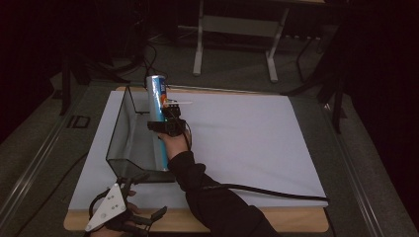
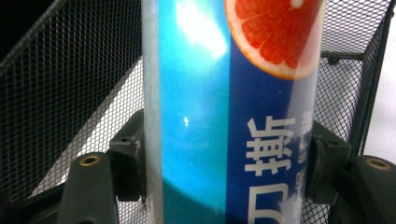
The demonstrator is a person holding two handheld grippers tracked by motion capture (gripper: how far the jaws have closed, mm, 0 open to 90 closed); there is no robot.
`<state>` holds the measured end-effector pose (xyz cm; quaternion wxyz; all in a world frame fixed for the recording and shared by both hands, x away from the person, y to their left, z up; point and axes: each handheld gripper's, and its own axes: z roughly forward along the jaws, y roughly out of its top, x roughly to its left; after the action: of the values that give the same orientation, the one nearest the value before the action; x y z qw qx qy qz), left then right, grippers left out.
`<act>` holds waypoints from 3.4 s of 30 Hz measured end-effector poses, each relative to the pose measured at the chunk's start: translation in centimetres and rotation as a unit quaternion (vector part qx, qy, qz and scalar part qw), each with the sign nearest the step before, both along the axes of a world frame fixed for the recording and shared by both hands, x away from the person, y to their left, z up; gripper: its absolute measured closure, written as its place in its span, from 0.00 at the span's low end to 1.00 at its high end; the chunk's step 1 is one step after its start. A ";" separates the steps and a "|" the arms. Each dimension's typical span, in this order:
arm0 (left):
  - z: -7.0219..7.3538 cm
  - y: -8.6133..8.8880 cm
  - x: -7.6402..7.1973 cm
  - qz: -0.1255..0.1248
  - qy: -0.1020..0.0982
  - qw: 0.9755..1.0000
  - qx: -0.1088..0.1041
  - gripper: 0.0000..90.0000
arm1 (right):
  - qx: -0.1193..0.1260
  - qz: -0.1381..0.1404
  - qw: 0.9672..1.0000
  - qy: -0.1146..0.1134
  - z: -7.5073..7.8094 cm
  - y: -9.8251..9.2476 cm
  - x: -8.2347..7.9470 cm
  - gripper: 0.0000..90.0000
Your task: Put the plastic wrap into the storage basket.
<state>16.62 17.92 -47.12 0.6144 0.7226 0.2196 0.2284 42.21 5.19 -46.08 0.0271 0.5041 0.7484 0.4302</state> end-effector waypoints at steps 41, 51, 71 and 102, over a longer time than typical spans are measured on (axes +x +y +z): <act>-0.1 -0.2 0.1 -0.004 0.005 1.000 0.004 0.01 | -0.159 0.118 0.976 -0.089 3.3 -0.8 0.6 0.13; -0.2 -0.4 0.3 -0.005 0.009 1.000 0.007 0.01 | -0.177 0.111 0.973 -0.095 3.4 -4.9 1.3 0.15; -0.3 -0.6 0.5 -0.008 0.012 1.000 0.011 0.01 | -0.160 0.090 0.975 -0.121 4.5 -12.6 0.3 0.16; -0.4 -1.1 0.5 -0.012 0.014 1.000 0.014 0.01 | -0.160 0.093 0.977 -0.104 -0.1 -21.2 -4.0 0.17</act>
<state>17.10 16.83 -47.52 0.6036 0.7368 0.2165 0.2141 38.24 -16.00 -46.21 0.1449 0.3740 0.8444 0.3552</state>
